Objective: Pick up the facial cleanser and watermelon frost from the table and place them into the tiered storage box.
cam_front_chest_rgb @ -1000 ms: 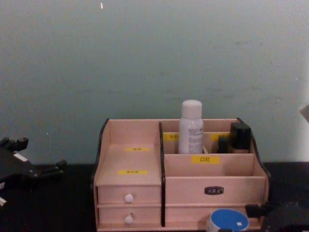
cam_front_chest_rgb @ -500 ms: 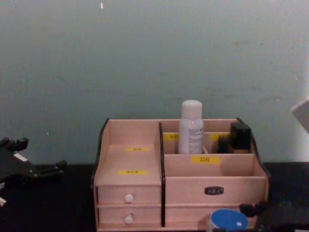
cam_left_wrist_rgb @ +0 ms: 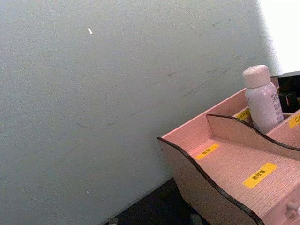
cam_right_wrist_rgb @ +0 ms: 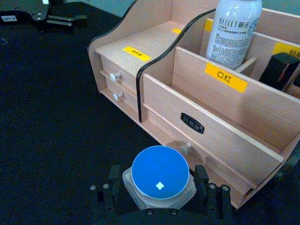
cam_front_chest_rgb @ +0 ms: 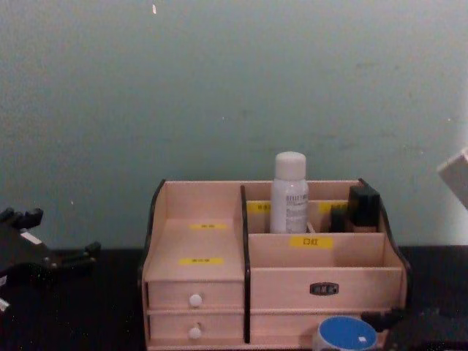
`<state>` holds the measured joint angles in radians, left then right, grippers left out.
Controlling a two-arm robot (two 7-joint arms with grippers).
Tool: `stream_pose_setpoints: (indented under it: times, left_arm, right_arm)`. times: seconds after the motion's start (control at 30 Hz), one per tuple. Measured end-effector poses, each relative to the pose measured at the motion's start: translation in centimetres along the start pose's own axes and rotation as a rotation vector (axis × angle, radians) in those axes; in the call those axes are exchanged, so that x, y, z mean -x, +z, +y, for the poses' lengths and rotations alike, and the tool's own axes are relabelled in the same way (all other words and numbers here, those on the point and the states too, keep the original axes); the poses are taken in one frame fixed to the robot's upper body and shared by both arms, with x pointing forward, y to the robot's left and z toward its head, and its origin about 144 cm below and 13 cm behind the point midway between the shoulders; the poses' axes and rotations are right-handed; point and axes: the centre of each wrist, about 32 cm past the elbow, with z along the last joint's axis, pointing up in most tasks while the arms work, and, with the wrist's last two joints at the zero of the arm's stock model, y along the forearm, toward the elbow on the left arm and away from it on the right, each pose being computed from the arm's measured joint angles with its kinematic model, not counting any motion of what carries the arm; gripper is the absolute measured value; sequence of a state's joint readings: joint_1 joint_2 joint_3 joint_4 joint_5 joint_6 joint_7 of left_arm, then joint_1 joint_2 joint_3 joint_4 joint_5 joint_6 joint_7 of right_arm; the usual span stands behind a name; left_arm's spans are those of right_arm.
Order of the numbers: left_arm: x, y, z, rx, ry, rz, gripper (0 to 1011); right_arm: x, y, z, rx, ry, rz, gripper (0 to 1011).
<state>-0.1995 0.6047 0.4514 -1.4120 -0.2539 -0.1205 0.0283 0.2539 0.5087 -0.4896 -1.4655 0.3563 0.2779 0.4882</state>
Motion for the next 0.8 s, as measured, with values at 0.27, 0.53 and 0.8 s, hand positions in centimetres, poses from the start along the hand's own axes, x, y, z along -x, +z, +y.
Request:
stream_pose_setpoints:
  times: [0.27, 0.53, 0.8]
  left_arm:
    - [0.0, 0.0, 0.0, 0.0, 0.0, 0.0, 1001]
    - [0.0, 0.0, 0.0, 0.0, 0.0, 0.0, 1001]
    - [0.0, 0.0, 0.0, 0.0, 0.0, 0.0, 1001]
  right_arm:
    - [0.01, -0.03, 0.05, 0.002, -0.003, 0.0, 1000]
    - [0.01, -0.04, 0.04, 0.002, -0.004, 0.0, 1000]
    - [0.01, -0.03, 0.03, 0.002, -0.004, 0.0, 835]
